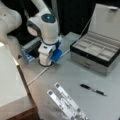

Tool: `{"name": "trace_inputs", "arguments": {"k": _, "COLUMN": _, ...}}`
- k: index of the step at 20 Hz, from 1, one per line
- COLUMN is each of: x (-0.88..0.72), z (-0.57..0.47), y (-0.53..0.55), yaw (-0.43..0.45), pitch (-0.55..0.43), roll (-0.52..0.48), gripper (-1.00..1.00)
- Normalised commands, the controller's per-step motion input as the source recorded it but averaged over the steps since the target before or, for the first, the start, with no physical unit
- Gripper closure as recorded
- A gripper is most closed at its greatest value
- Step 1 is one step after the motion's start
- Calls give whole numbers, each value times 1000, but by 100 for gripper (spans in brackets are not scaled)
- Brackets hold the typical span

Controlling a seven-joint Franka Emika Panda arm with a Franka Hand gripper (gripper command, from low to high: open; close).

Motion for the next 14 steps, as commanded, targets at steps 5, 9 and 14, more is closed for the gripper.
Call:
{"name": "trace_inputs", "arguments": {"k": 5, "x": -954, "z": -463, "y": -205, "yaw": -72, "pitch": -577, "roll": 152, "gripper": 100}}
{"name": "trace_inputs", "arguments": {"k": 9, "x": -948, "z": -533, "y": -139, "yaw": -91, "pitch": -599, "roll": 131, "gripper": 100}}
{"name": "trace_inputs", "arguments": {"k": 14, "x": -982, "z": -568, "y": -118, "yaw": -110, "pitch": -601, "roll": 125, "gripper": 100}}
